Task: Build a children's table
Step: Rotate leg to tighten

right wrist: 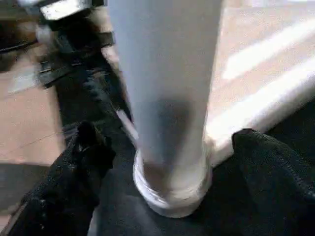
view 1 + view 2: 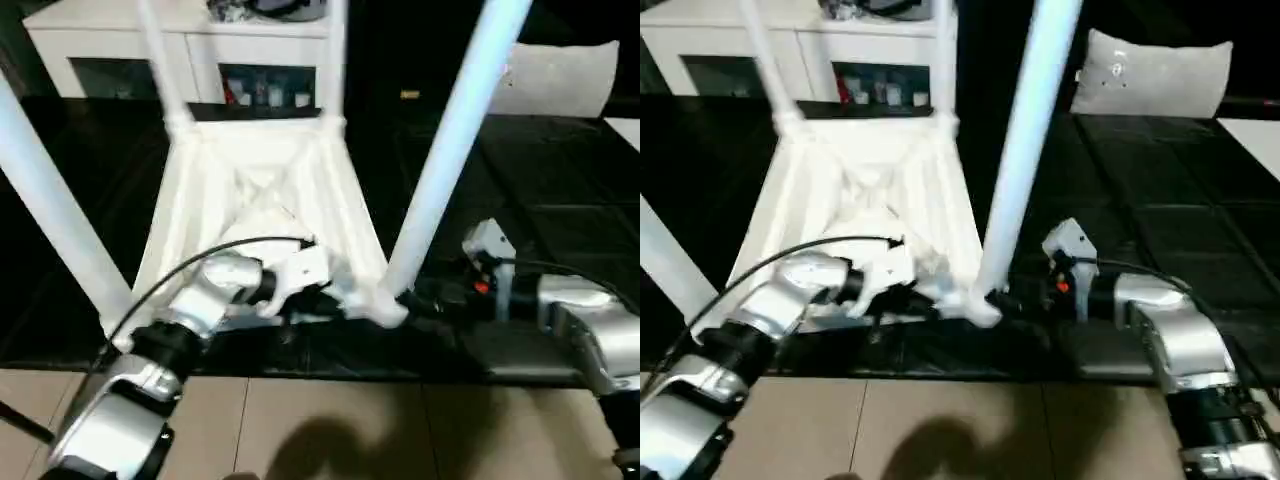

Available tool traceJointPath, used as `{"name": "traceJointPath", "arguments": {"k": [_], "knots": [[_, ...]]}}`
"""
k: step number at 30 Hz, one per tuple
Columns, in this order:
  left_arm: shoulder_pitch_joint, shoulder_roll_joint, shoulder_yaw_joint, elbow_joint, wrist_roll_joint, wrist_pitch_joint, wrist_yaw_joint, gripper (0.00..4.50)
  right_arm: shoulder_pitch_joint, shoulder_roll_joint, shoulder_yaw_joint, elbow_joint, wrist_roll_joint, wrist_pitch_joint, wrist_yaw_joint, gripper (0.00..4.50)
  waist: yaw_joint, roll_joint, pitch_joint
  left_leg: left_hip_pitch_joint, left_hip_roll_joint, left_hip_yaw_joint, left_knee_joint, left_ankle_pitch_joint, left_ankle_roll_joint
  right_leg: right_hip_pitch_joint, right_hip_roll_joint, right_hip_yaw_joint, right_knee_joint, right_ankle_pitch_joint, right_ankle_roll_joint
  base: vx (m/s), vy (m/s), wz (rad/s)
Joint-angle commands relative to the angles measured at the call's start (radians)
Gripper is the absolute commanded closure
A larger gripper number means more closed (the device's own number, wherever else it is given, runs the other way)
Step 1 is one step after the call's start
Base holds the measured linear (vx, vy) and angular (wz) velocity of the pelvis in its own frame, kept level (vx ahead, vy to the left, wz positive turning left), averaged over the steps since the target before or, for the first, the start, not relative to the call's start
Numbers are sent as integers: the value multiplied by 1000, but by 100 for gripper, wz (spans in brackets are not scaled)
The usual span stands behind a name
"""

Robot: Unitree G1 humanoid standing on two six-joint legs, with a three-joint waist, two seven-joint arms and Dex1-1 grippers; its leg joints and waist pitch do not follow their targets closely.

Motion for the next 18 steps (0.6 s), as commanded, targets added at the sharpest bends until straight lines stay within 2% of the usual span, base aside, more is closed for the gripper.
{"name": "traceJointPath", "arguments": {"k": [1,5,7,9,11,15,18], "knots": [[11,17,-63,-48,-3,-42,-114,450,10,-26,30,-27,42,-11,101,58,3,-11,-72,0,33,0,-62,-117,92,67,-66,55,-56,-276,-172,0,0,0],[16,35,-78,-61,-11,-60,-162,450,8,-32,47,-24,56,-14,139,72,14,-11,-72,1,35,1,-62,-109,85,66,-66,57,-50,-250,-184,0,0,0],[23,41,-81,-72,-17,-70,-192,450,4,-28,61,-18,68,-5,169,99,18,-13,-72,1,33,2,-62,-116,80,66,-67,57,-52,-269,-178,0,0,0],[23,41,-79,-73,-18,-72,-199,450,2,-25,65,-14,69,-5,181,101,20,-13,-72,-1,33,2,-62,-117,76,67,-67,57,-54,-284,-171,0,0,0],[26,43,-79,-76,-20,-76,-206,450,2,-20,76,-10,68,-6,197,133,25,-13,-72,1,33,1,-62,-120,71,66,-68,57,-55,-302,-160,0,0,0],[31,48,-82,-85,-25,-74,-210,450,6,-15,88,-14,76,-3,204,152,26,-14,-72,0,33,0,-63,-116,65,65,-67,56,-55,-305,-154,0,0,0],[31,49,-80,-85,-26,-71,-210,450,11,-17,91,-20,83,1,209,185,26,-16,-73,-2,31,0,-62,-110,66,67,-66,57,-54,-301,-148,0,0,0]]}}
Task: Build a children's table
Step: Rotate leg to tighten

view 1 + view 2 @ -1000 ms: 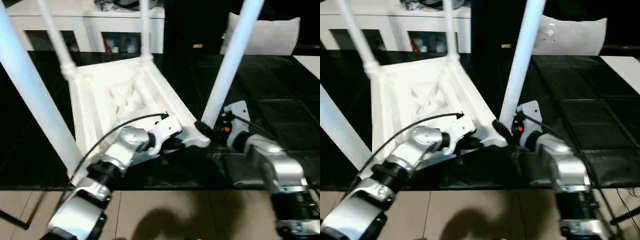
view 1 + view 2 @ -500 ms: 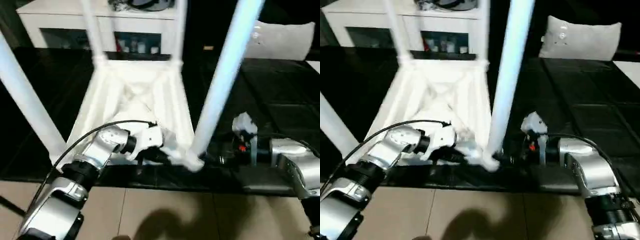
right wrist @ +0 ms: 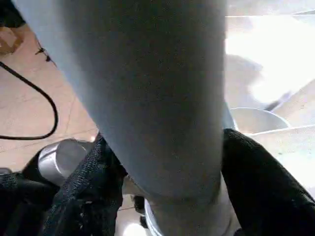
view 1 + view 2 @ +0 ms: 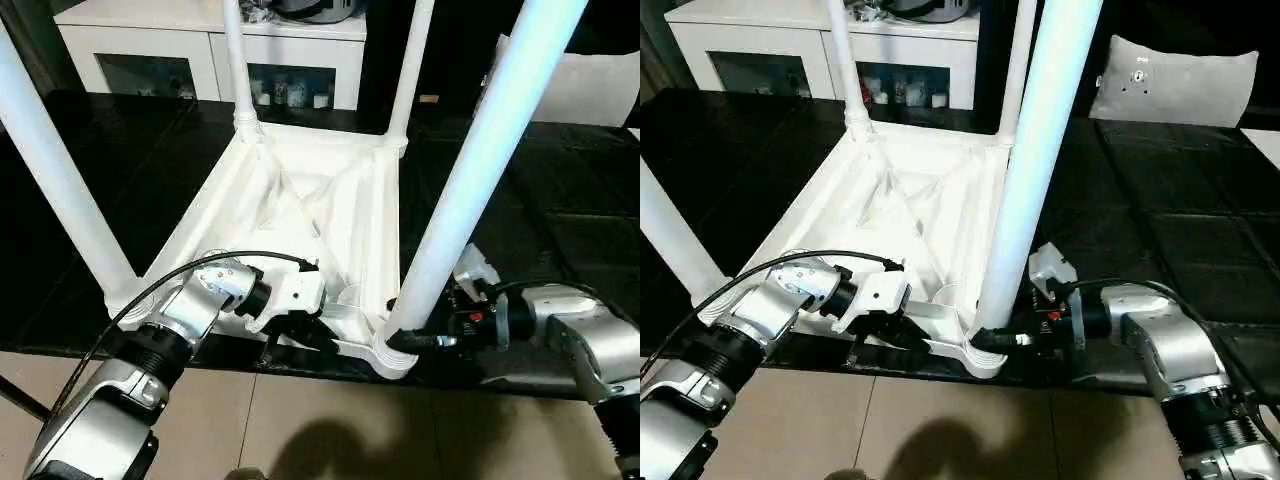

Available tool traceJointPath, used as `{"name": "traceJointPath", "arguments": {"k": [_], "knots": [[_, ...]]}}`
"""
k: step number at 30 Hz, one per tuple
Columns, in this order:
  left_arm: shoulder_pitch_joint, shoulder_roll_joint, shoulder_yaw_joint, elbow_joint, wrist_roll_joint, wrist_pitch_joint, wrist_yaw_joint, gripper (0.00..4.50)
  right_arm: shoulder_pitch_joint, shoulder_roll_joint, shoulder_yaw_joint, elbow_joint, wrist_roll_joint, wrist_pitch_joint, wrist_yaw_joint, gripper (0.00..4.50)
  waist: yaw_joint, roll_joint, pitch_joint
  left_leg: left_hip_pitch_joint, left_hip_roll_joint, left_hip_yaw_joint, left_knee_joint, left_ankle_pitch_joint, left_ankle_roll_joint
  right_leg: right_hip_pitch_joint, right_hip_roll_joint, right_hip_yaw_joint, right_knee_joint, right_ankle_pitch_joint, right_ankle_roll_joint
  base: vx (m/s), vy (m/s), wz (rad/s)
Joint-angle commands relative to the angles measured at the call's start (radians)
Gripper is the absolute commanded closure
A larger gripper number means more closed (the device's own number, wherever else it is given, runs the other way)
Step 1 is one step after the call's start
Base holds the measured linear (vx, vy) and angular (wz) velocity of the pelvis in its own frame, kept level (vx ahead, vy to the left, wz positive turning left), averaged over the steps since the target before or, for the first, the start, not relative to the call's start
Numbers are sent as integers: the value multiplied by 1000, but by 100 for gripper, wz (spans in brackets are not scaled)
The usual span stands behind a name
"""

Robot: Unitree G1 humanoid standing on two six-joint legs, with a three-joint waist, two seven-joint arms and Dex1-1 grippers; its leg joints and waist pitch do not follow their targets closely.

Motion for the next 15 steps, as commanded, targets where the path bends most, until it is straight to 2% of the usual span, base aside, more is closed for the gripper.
{"name": "traceJointPath", "arguments": {"k": [1,5,7,9,10,11,12,13,14,15], "knots": [[7,-2,-31,-24,8,-6,-41,450,10,-7,-4,-22,21,9,14,187,-5,-14,-73,-1,32,0,-65,-105,67,65,-65,56,-55,-296,-150,0,0,0],[11,-14,-10,-28,-14,25,-31,450,31,0,-16,-58,49,37,12,223,-3,-13,-73,-1,33,0,-65,-103,69,66,-65,57,-53,-284,-154,0,0,0],[12,-31,10,-34,-29,65,4,450,43,27,-40,-87,80,72,-37,229,-3,-14,-72,-3,31,0,-65,-105,66,66,-66,56,-55,-294,-152,0,0,0],[9,-53,35,-38,-35,119,72,450,48,70,-64,-101,76,95,-141,235,-5,-11,-69,0,30,1,-67,-121,58,64,-65,56,-63,-332,-138,0,0,0],[5,-74,51,-37,-26,164,142,450,39,114,-79,-89,35,97,-260,236,-8,-13,-67,1,26,0,-68,-139,46,63,-65,53,-69,-382,-121,0,0,0],[5,-74,51,-37,-26,164,142,450,39,114,-79,-89,35,97,-260,236,-14,-13,-65,1,23,-1,-69,-155,30,60,-66,50,-77,-436,-100,0,0,0],[0,-91,62,-35,-14,198,200,450,27,146,-87,-76,4,110,-346,237,-18,-13,-63,2,21,-2,-70,-162,22,60,-65,48,-80,-462,-88,0,0,0],[-2,-101,70,-34,-9,216,236,450,19,162,-89,-69,-17,130,-397,239,-29,-13,-63,-1,16,-4,-70,-174,10,63,-64,43,-84,-503,-64,0,0,0],[-3,-107,74,-35,-6,227,256,450,16,170,-90,-67,-29,142,-424,239,-38,-16,-62,-5,12,-6,-69,-179,11,66,-63,39,-91,-536,-39,0,0,0],[-3,-107,74,-35,-6,227,256,450,16,170,-90,-67,-29,142,-424,241,-42,-15,-61,-6,10,-6,-69,-181,12,66,-62,37,-95,-547,-30,0,0,0]]}}
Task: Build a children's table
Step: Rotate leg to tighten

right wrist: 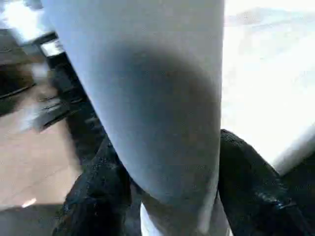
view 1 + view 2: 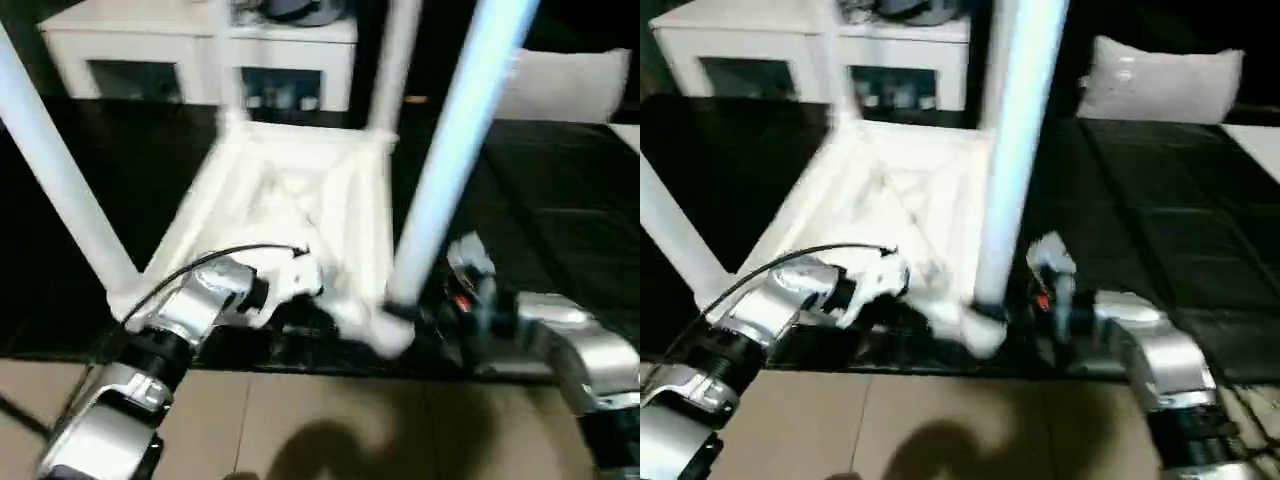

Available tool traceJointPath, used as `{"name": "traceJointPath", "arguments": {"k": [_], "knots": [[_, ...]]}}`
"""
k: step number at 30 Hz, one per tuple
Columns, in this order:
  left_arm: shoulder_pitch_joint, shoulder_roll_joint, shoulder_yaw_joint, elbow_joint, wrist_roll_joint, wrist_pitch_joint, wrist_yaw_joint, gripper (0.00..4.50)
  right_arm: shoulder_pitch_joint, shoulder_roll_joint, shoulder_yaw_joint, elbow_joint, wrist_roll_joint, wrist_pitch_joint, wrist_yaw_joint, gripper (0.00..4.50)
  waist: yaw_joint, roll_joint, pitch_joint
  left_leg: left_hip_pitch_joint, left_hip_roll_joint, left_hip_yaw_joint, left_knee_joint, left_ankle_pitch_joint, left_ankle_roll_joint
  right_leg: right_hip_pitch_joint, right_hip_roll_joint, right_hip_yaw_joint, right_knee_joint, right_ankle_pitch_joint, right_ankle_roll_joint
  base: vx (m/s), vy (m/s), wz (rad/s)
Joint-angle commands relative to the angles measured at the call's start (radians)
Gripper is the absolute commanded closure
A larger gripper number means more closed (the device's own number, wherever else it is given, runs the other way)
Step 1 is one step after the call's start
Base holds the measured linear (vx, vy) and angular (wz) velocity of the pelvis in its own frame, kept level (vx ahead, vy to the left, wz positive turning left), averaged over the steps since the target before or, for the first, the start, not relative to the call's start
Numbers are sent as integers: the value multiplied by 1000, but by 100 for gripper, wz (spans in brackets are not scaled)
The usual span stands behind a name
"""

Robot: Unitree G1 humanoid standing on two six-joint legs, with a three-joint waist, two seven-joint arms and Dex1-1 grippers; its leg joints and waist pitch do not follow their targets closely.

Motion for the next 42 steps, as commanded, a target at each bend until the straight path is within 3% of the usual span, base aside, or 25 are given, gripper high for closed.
{"name": "traceJointPath", "arguments": {"k": [1,4,5,8,11,12,17,20,23,26,30,31,37,39,42], "knots": [[-16,-40,9,-22,-13,27,54,450,-24,32,23,-3,-13,33,-59,241,-1,-17,-63,-8,9,-5,-71,-190,24,63,-62,36,-101,-554,-21,0,0,0],[-21,-115,47,-33,5,138,225,450,-75,157,-78,51,-57,148,-372,242,-24,-14,-62,-9,11,-6,-71,-173,21,59,-56,37,-98,-520,-42,0,0,0],[-23,-135,57,-34,6,159,263,450,-79,170,-83,57,-86,150,-423,242,-29,-15,-65,-8,9,-7,-70,-177,19,61,-58,32,-101,-528,-42,0,0,0],[-29,-199,80,-40,23,215,393,450,-62,185,-33,37,-177,69,-506,242,-30,-14,-67,-5,11,-4,-69,-160,31,59,-57,38,-96,-481,-50,0,0,0],[-33,-228,80,-35,29,217,439,450,-54,210,-33,33,-166,28,-513,242,-23,-16,-71,-7,12,-2,-69,-128,58,61,-57,46,-85,-394,-79,0,0,0],[-35,-242,76,-33,26,212,446,450,-50,226,-46,24,-145,33,-506,197,-20,-13,-73,-10,12,-1,-68,-110,69,64,-56,48,-79,-357,-90,56,-12,6],[-28,-242,64,-53,34,215,437,450,-42,233,-66,7,-120,36,-495,163,-18,-10,-73,-10,17,-2,-70,-87,84,67,-57,51,-72,-295,-123,0,0,0],[-19,-221,52,-65,39,189,416,450,-31,215,-70,6,-108,7,-464,132,-18,-10,-71,-10,17,-1,-71,-106,81,68,-57,51,-74,-309,-123,0,0,0],[-18,-166,30,-28,66,82,384,450,-10,147,-58,-7,-81,-23,-334,100,-16,-11,-71,-10,15,-1,-70,-119,86,69,-57,51,-77,-326,-109,0,0,0],[-14,-143,18,-23,73,65,355,450,-1,116,-51,-18,-74,-35,-276,86,-14,-12,-69,-13,17,-2,-71,-123,90,71,-59,52,-76,-330,-100,0,0,0],[8,-73,-14,-44,53,5,202,450,11,-6,-32,-20,-48,-48,-98,48,-13,-14,-69,-9,17,-2,-71,-138,93,70,-60,49,-81,-374,-98,0,0,0],[12,-39,-38,-51,53,-54,138,450,11,-67,-10,-15,-59,-65,-27,39,-10,-14,-69,-9,20,-4,-71,-139,96,69,-61,50,-80,-373,-98,0,0,0],[3,5,-72,-39,60,-108,59,450,0,-144,12,4,-36,-93,125,39,4,-15,-71,-5,25,-1,-68,-126,98,65,-62,52,-70,-330,-130,0,0,0],[-2,28,-90,-40,61,-132,6,450,-6,-174,25,11,-32,-121,200,66,9,-21,-71,-7,26,-1,-68,-119,99,66,-63,53,-68,-323,-134,0,0,0],[-9,49,-103,-37,55,-171,-67,450,-22,-200,40,28,-23,-135,272,80,15,-19,-71,-7,28,-1,-68,-114,99,67,-63,54,-62,-311,-142,0,0,0]]}}
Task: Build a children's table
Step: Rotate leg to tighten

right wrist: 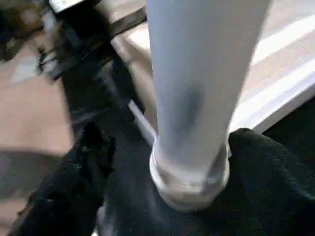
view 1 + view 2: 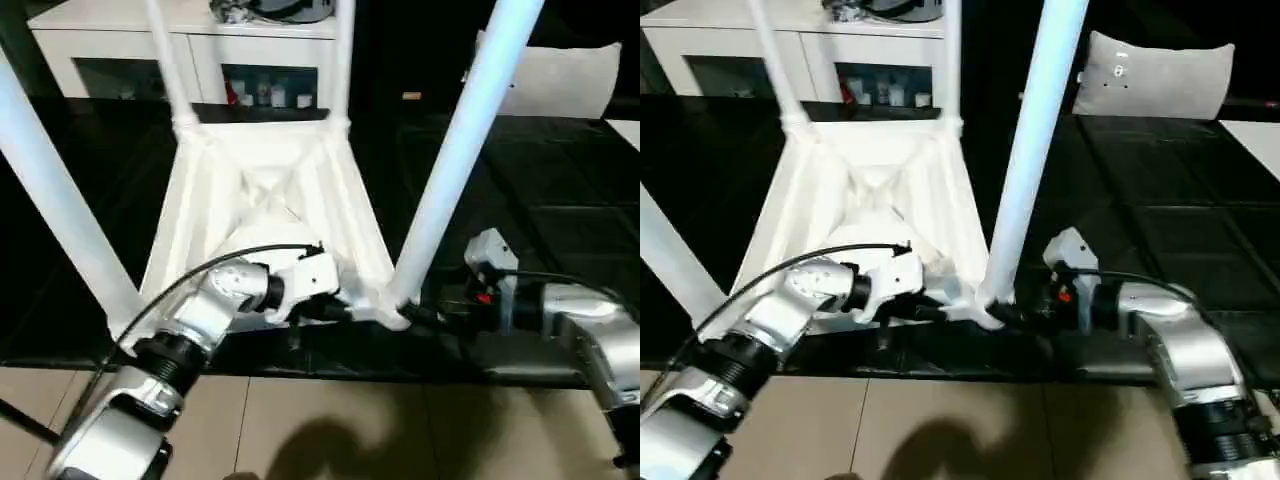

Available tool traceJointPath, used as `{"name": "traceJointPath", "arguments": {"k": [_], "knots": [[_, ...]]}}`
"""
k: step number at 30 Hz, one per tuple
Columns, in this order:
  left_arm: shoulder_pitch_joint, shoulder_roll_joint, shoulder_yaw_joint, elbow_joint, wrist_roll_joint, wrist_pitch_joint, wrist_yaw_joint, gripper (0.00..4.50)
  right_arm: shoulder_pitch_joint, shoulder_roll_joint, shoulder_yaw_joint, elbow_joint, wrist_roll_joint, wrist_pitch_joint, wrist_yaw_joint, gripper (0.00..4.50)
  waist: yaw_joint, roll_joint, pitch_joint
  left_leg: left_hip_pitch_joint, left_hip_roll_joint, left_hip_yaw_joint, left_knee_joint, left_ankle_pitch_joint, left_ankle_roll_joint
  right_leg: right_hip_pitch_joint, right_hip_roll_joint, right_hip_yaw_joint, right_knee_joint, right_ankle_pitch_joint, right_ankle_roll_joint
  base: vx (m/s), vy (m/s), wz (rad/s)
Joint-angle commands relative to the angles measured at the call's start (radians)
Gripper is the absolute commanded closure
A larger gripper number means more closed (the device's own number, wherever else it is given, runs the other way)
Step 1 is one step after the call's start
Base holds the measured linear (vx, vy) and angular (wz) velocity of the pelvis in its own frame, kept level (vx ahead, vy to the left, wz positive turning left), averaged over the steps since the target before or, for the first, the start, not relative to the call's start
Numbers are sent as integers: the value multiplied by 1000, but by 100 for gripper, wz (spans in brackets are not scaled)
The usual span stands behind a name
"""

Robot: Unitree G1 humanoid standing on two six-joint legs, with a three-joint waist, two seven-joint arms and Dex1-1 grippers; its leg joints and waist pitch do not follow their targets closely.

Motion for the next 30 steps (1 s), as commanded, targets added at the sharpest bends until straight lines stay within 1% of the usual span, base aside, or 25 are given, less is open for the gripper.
{"name": "traceJointPath", "arguments": {"k": [1,2,4,5,6,7,8,9,13,14,16,19,20,24,25,26,27,28,29,30], "knots": [[-17,4,-52,-15,17,-38,-76,450,-17,-13,13,14,19,-18,46,105,3,-17,-70,-4,28,0,-62,-113,96,66,-64,53,-60,-316,-145,0,0,0],[-19,9,-59,-16,16,-49,-98,450,-25,-12,19,26,19,-23,54,105,6,-17,-70,-2,29,1,-61,-116,94,64,-64,54,-60,-322,-147,0,0,0],[-20,14,-65,-15,14,-60,-118,450,-32,-9,27,42,16,-34,61,123,14,-16,-71,1,30,1,-62,-113,88,63,-64,55,-60,-317,-151,0,0,0],[-22,16,-70,-12,12,-72,-132,450,-38,-7,33,57,16,-39,72,134,16,-15,-72,-1,30,0,-62,-114,85,64,-65,53,-58,-315,-155,0,0,0],[-23,18,-73,-10,11,-80,-140,450,-42,-1,38,68,15,-45,78,144,17,-16,-71,0,31,1,-62,-115,81,64,-64,54,-58,-311,-156,0,0,0],[-25,17,-74,-8,10,-82,-142,450,-42,4,41,67,24,-38,90,151,18,-13,-72,-1,31,0,-62,-115,80,64,-65,54,-55,-306,-159,0,0,0],[-27,16,-74,-5,10,-85,-144,450,-41,7,42,66,31,-33,101,168,20,-14,-73,-1,31,1,-61,-117,80,65,-65,54,-55,-299,-160,0,0,0],[-27,16,-74,-5,10,-85,-144,450,-41,7,42,66,31,-33,101,168,20,-15,-72,-2,31,1,-61,-117,81,66,-64,54,-55,-296,-160,0,0,0],[-31,14,-75,10,10,-93,-149,450,-41,13,52,74,38,-30,126,204,26,-14,-73,-2,30,1,-61,-112,76,66,-64,54,-55,-299,-156,0,0,0],[-31,14,-75,10,10,-93,-149,450,-41,13,52,74,38,-30,126,222,27,-14,-73,-2,30,1,-61,-113,75,66,-64,54,-55,-301,-155,0,0,0],[-32,11,-73,21,13,-100,-154,450,-45,15,56,86,43,-31,137,231,27,-13,-73,-2,29,1,-61,-116,73,66,-63,54,-57,-306,-152,0,0,0],[-33,10,-71,28,14,-105,-156,450,-47,13,60,94,52,-25,148,252,29,-15,-74,-1,29,1,-61,-117,71,66,-64,53,-57,-315,-148,0,0,0],[-33,9,-69,30,13,-105,-155,450,-47,14,59,95,54,-23,152,252,30,-15,-74,-2,30,1,-61,-112,72,67,-64,54,-56,-309,-148,0,0,0],[-29,-4,-44,27,-7,-60,-120,450,-32,45,32,68,84,0,111,256,29,-15,-74,-2,30,1,-60,-106,72,67,-63,54,-54,-298,-153,0,0,0],[-33,-27,-18,33,-13,5,-57,450,-25,89,14,43,88,32,22,257,28,-13,-72,-3,29,1,-61,-105,68,66,-63,54,-55,-302,-151,0,0,0],[-37,-39,-5,40,-15,37,-30,450,-23,109,9,33,84,47,-22,257,25,-14,-71,-4,27,1,-62,-117,61,65,-63,52,-59,-333,-142,0,0,0],[-42,-50,3,49,-12,60,1,450,-25,130,4,31,72,57,-71,257,25,-16,-70,-1,24,0,-62,-122,55,65,-63,50,-64,-358,-130,0,0,0],[-48,-68,17,59,-10,90,46,450,-31,157,-2,30,54,71,-138,257,21,-14,-68,-1,22,1,-63,-133,51,63,-61,50,-67,-385,-121,0,0,0],[-56,-100,38,68,-14,137,109,450,-49,205,-18,40,24,102,-256,257,13,-12,-65,2,18,-1,-64,-161,31,61,-63,45,-80,-470,-87,0,0,0],[-57,-110,45,68,-16,152,127,450,-56,221,-26,45,17,116,-295,257,8,-13,-66,1,17,-2,-64,-162,26,62,-63,45,-81,-482,-80,0,0,0]]}}
